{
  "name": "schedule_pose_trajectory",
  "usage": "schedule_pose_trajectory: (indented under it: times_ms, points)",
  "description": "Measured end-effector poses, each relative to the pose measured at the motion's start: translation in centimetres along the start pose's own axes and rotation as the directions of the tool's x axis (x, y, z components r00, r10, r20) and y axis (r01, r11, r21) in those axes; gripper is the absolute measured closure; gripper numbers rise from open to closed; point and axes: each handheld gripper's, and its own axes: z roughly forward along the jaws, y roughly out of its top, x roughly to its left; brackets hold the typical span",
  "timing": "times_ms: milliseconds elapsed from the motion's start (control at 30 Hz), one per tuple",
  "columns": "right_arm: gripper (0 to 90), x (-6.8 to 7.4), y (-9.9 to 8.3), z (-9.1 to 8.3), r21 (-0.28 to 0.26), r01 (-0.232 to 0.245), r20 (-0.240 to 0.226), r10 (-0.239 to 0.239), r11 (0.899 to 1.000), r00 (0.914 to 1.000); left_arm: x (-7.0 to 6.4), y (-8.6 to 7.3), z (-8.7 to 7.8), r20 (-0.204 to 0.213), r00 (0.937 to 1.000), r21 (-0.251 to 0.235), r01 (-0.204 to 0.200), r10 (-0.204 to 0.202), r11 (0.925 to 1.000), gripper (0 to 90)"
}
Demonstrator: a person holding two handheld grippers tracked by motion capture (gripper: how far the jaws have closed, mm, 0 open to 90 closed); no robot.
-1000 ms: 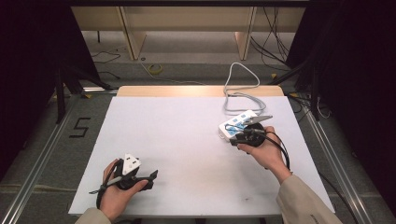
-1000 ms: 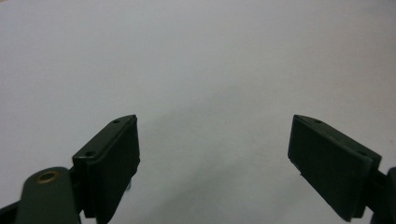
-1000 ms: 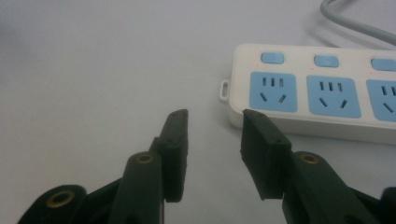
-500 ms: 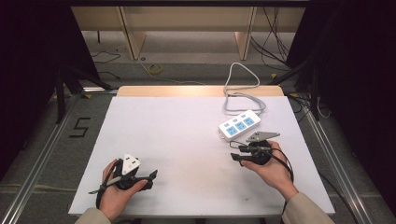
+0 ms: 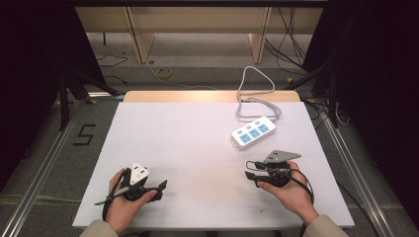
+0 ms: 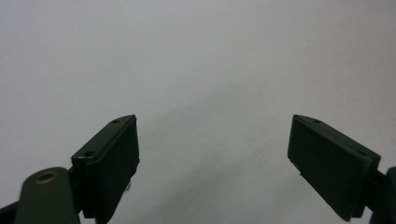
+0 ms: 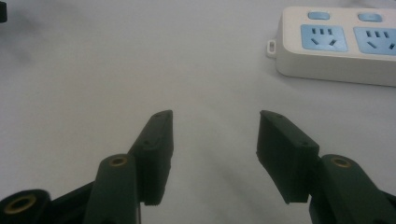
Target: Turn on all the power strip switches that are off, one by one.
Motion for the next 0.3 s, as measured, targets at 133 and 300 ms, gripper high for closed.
schedule_pose_trajectory:
  times_ms: [133, 300]
  points:
    - [46.7, 0.05, -0.33, -0.19, -0.007, -0.003, 0.0, 0.003, 1.0, 1.0, 0.04, 0.01, 0.0, 0.0, 1.0, 0.001, 0.0, 0.0, 1.0, 16.4]
    - [46.4, 0.12, -0.57, -0.26, -0.004, 0.0, -0.001, 0.0, 1.0, 1.0, 0.04, 0.06, 0.1, 0.0, 1.0, -0.001, 0.004, -0.004, 1.0, 16.3]
